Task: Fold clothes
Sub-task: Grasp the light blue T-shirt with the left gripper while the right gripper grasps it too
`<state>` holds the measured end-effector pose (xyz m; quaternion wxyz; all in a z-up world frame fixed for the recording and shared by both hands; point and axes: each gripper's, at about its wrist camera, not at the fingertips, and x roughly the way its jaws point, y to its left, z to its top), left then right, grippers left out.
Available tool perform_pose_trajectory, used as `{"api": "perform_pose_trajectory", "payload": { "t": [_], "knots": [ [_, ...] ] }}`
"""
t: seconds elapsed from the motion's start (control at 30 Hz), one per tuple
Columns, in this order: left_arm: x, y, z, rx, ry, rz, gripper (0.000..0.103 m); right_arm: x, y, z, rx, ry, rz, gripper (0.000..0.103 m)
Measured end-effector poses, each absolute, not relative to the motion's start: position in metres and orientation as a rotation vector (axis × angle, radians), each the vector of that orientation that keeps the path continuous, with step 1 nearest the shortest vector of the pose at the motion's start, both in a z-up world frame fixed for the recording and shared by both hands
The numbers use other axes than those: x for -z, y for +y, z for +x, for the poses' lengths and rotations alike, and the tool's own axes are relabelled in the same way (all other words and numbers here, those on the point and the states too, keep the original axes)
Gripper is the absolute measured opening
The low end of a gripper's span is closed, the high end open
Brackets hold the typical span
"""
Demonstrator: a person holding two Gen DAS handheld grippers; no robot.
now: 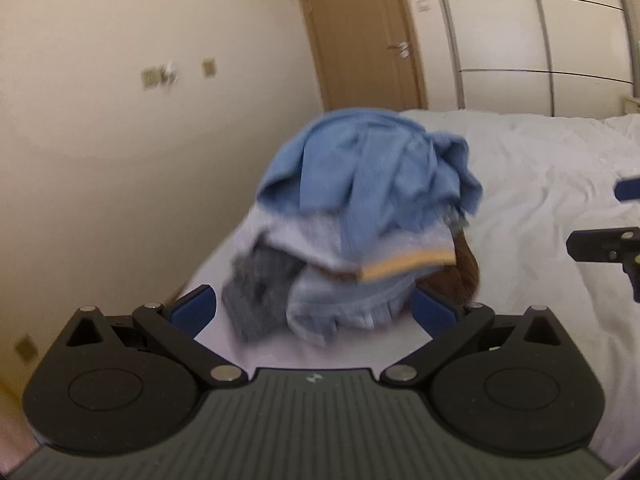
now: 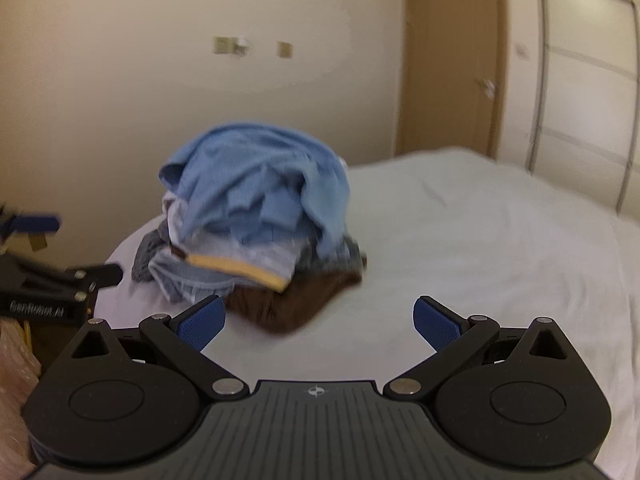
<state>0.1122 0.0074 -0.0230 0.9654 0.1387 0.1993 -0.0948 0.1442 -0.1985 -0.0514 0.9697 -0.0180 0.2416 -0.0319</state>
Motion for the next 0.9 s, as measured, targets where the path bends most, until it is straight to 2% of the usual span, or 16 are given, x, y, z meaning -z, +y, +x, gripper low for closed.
{"api": "perform_pose_trajectory", "payload": {
  "t": [0.17, 0.3, 0.37, 0.4, 0.47, 0.5, 0.53, 0.57, 0.6, 0.77, 0.9],
  "knots": [
    [0.012, -0.003, 0.153, 0.3, 0.29, 0.376, 0.102, 0.046, -0.2, 0.193, 0.007, 0.453, -0.194, 0.075],
    [0.016, -0.018, 0.185, 0.367, 0.27, 0.458, 0.098, 0.053, -0.2, 0.233, -0.037, 0.446, -0.302, 0.067],
    [0.023, -0.024, 0.202, 0.395, 0.292, 0.492, 0.075, 0.06, -0.199, 0.25, -0.048, 0.453, -0.346, 0.058],
    [0.026, -0.026, 0.208, 0.399, 0.304, 0.504, 0.069, 0.063, -0.199, 0.258, -0.052, 0.458, -0.363, 0.056],
    [0.031, -0.029, 0.221, 0.417, 0.327, 0.515, 0.038, 0.068, -0.198, 0.271, -0.058, 0.461, -0.386, 0.053],
    [0.031, -0.029, 0.224, 0.434, 0.334, 0.51, 0.029, 0.07, -0.196, 0.277, -0.059, 0.464, -0.399, 0.05],
    [0.031, -0.029, 0.227, 0.45, 0.341, 0.505, 0.013, 0.073, -0.194, 0.283, -0.061, 0.469, -0.414, 0.037],
    [0.031, -0.029, 0.229, 0.464, 0.344, 0.501, 0.004, 0.074, -0.192, 0.287, -0.065, 0.471, -0.429, 0.011],
    [0.028, -0.029, 0.228, 0.468, 0.335, 0.501, 0.004, 0.076, -0.19, 0.29, -0.072, 0.471, -0.445, 0.0],
    [-0.009, -0.024, 0.207, 0.456, 0.211, 0.474, 0.003, 0.054, -0.193, 0.271, -0.021, 0.361, -0.438, 0.0],
    [-0.056, -0.022, 0.182, 0.478, 0.099, 0.43, 0.003, 0.007, -0.212, 0.231, 0.086, 0.23, -0.414, 0.0]
  ]
}}
